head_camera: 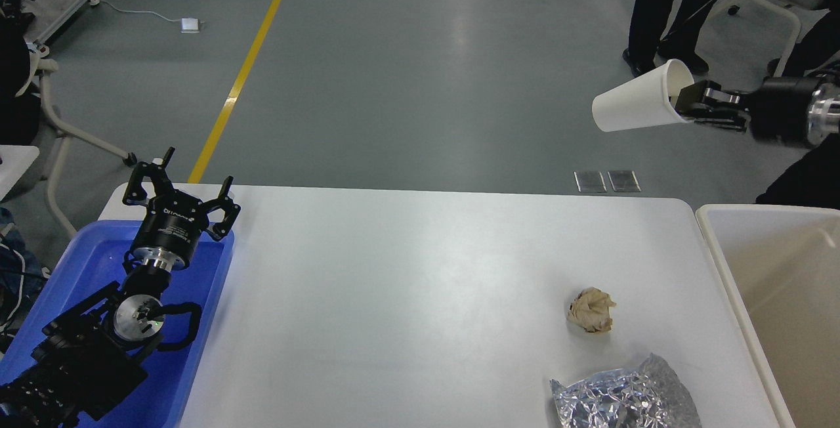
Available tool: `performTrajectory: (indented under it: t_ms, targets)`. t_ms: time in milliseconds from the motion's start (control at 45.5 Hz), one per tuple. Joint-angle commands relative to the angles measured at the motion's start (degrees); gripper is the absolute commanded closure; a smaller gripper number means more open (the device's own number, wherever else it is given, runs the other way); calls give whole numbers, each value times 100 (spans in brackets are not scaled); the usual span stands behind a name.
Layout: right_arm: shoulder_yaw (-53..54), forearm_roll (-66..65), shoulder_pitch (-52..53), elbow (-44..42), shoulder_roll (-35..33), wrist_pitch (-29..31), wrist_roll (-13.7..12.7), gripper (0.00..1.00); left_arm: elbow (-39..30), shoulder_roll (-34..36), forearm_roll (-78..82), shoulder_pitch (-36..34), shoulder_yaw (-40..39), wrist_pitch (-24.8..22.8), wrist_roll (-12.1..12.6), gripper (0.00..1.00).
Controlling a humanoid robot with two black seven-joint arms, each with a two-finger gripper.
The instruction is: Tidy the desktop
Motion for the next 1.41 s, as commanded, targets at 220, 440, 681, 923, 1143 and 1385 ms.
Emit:
performTrajectory:
  t_ms: [220,440,681,923,1143,1385]
  targets:
    - [19,841,-1161,-3748,898,-46,-1334,100,-1,0,-2,0,0,0,0,0]
    - [116,858,-1829,-4891,1355,-283,-2274,100,-1,0,-2,0,0,0,0,0]
    - [124,858,-2427,-5015,1461,-872,-3452,100,-1,0,-2,0,0,0,0,0]
    - [151,1016,-3156,-5164,1698,-1197,-3708,100,-1,0,-2,0,0,0,0,0]
    - [160,1394,-3991,-5296,2146,-1549,-3708,100,-1,0,-2,0,0,0,0,0]
    - [186,1763,-4545,-5296,2533,-1795,-3708,100,-1,0,-2,0,0,0,0,0]
